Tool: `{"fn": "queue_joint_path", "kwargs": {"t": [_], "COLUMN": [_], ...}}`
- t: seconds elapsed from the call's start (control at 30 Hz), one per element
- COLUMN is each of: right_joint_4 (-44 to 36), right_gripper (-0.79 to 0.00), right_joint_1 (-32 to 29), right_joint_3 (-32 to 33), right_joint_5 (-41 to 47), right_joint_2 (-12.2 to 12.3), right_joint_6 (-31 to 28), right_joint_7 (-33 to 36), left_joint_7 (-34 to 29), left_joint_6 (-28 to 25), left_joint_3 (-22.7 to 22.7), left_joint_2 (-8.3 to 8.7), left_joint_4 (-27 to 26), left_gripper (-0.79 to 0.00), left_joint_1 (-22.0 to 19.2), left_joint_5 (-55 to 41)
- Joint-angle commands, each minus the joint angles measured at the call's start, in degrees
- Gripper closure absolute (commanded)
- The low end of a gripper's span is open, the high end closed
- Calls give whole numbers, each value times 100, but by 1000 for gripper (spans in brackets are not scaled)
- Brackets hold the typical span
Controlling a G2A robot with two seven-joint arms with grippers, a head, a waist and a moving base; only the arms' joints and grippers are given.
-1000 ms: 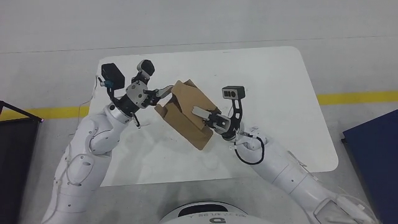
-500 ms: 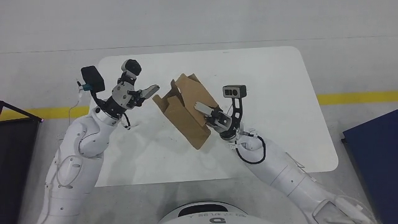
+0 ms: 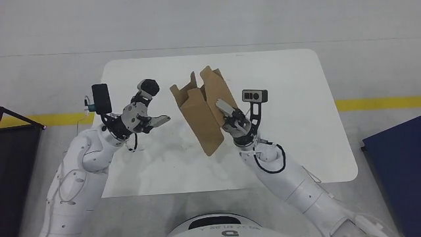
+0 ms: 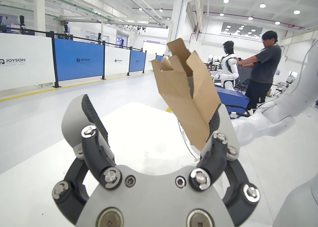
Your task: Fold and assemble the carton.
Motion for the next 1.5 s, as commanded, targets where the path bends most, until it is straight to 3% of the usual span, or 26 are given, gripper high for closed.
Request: {"fn": "queue_joint_path", "kwargs": {"t": [0.0,0.17,0.33,0.47,0.67,1.23,1.47], "right_joint_4": [-14,143,190,97,176,429,193], "right_gripper": [0,0,0,0,0,0,0], "right_joint_1": [25,146,195,200,259,293,18], "right_joint_3": [-43,-181,-256,-366,-422,-177,276], "right_joint_5": [68,131,244,653,1282,1254,1036], "right_joint_2": [-26,-137,-220,-265,-335,-587,-573], "right_joint_6": [64,141,224,721,1507,1872,1888], "right_joint_7": [93,215,323,813,1766,2132,2148], "left_joint_7": [0,-64,-134,-106,-37,65,93], "left_joint_6": [29,-129,21,74,185,423,567], "left_joint_3": [138,600,713,747,742,524,262], "left_joint_2": [-18,-68,-87,-96,-103,-87,-60], "left_joint_4": [11,55,120,161,228,241,601], "left_gripper": [-785,-785,-785,-785,-785,-785,-785], "left_joint_1": [-44,-181,-258,-315,-371,-333,-239], "left_joint_5": [-18,-15,194,336,473,458,321]}}
